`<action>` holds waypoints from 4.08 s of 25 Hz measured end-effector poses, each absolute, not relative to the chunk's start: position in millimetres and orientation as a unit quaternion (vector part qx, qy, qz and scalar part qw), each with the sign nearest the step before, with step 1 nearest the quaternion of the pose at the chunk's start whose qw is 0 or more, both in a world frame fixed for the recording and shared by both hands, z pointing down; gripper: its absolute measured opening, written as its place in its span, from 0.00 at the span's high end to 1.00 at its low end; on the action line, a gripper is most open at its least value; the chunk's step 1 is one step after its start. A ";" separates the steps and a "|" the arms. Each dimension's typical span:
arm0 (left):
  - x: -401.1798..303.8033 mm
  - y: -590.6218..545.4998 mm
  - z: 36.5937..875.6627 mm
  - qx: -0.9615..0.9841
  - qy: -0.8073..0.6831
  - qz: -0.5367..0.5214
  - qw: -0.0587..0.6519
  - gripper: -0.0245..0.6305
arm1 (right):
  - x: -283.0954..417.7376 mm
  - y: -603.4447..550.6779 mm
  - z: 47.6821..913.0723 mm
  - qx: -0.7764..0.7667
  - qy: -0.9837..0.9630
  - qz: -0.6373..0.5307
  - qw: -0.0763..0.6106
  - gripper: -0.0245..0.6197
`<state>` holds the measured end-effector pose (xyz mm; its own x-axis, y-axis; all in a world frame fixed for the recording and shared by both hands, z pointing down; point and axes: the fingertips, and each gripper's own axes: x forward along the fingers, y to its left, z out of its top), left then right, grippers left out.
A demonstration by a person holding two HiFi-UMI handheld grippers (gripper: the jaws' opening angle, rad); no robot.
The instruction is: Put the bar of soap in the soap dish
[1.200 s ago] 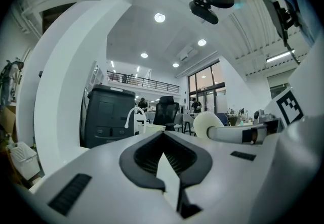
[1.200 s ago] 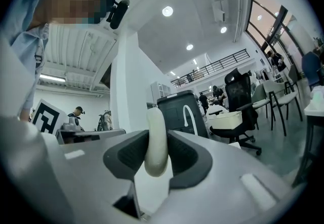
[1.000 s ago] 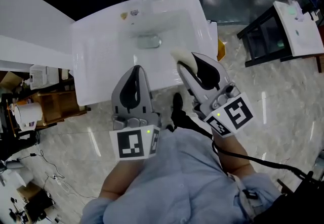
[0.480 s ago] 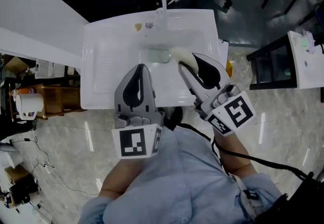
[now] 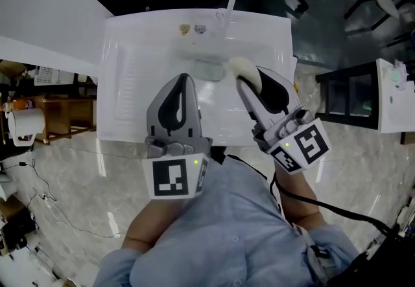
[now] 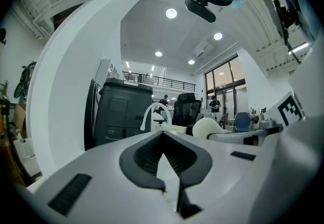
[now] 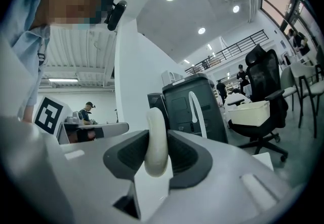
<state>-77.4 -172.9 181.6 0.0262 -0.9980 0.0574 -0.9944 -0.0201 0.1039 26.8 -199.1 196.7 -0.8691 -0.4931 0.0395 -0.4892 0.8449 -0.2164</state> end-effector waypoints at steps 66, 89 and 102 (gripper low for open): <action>-200.5 -262.5 413.8 0.666 -0.695 0.023 0.268 0.96 | -77.3 -275.3 536.4 -0.157 0.925 -0.229 -0.258 0.79; -215.2 -267.3 419.3 0.652 -0.708 0.015 0.269 0.96 | -73.5 -269.9 595.6 -0.148 0.897 -0.184 -0.373 0.76; -204.3 -263.4 403.8 0.662 -0.707 0.015 0.250 0.96 | -56.7 -285.0 585.3 -0.198 0.888 -0.165 -0.381 0.71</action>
<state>-204.3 -263.4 403.8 0.0000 -0.9279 0.3728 -0.9428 0.1242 0.3092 -56.7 -285.0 585.3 -0.6310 -0.2261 0.7420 -0.4781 0.8667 -0.1425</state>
